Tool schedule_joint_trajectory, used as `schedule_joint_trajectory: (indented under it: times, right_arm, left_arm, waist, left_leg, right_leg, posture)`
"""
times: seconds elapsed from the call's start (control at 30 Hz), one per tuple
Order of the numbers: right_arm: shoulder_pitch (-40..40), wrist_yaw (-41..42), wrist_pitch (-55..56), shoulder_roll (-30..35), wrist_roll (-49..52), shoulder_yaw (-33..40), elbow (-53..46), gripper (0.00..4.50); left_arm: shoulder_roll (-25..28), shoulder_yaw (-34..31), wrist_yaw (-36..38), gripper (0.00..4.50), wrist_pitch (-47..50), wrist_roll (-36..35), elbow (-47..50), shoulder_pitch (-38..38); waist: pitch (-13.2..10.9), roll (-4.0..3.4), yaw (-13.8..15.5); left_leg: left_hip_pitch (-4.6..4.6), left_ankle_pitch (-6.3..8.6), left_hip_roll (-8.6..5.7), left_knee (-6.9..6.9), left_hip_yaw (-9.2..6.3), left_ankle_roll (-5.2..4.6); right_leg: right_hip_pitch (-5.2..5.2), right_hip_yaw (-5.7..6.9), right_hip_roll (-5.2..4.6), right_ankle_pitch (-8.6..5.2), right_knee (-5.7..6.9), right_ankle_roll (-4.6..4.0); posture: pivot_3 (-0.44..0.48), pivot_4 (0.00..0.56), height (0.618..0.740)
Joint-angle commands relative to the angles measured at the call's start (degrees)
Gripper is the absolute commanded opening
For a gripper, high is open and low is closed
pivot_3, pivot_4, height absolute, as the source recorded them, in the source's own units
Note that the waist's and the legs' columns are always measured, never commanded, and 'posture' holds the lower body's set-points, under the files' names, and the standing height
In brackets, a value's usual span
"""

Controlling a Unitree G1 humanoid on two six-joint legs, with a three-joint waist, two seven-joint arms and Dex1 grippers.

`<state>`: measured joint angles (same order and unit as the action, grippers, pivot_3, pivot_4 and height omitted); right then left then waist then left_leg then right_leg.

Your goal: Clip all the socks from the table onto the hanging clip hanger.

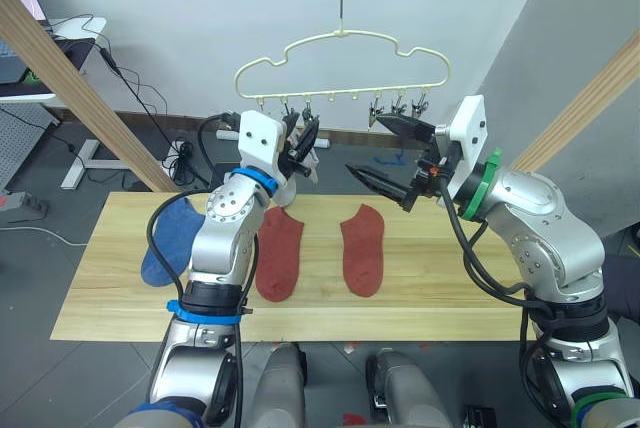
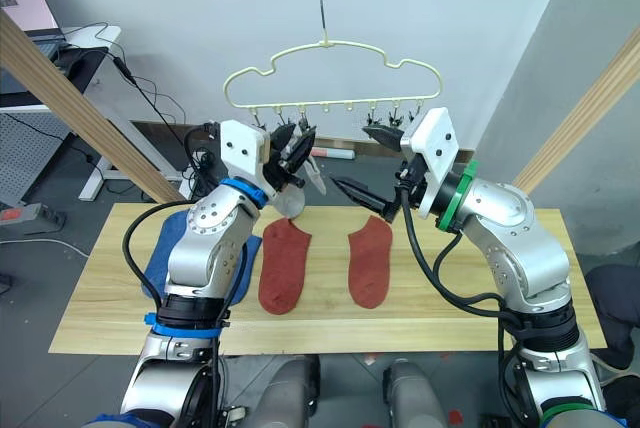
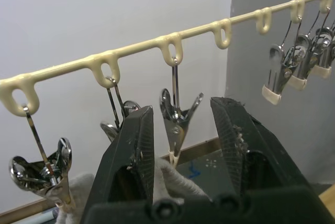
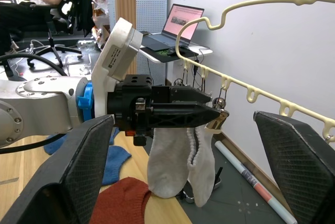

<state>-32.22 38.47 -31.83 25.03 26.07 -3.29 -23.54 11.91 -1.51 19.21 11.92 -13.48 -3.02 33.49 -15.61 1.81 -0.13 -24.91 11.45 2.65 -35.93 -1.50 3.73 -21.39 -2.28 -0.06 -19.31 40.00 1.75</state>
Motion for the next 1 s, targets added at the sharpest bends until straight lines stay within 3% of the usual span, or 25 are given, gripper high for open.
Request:
schedule_joint_trajectory:
  times: [0.03, 1.0]
  right_arm:
    - [-0.9, -0.13, 0.32, 0.01, 1.28, 0.92, -2.53, 4.5]
    - [-0.3, -0.02, 0.75, 0.39, 0.79, 0.94, -2.61, 4.5]
  left_arm:
    - [-0.24, -0.38, -0.29, 1.91, -1.36, 0.48, 1.19, 0.62]
    - [-0.86, -0.14, 0.17, 1.91, -5.33, 3.02, -3.37, 2.67]
  waist:
    - [0.0, 0.0, 0.0]
    - [0.0, 0.0, -0.03]
  left_leg:
    - [0.0, 0.0, 0.0, 0.0, 0.0, 0.0]
    - [0.0, 0.0, -0.01, 0.0, 0.0, 0.0]
  right_leg:
    - [0.0, 0.0, 0.0, 0.0, 0.0, 0.0]
    - [-0.01, 0.02, 0.0, 0.0, 0.0, 0.0]
  posture:
    - [0.014, 0.263, 0.74]
    - [0.006, 0.259, 0.74]
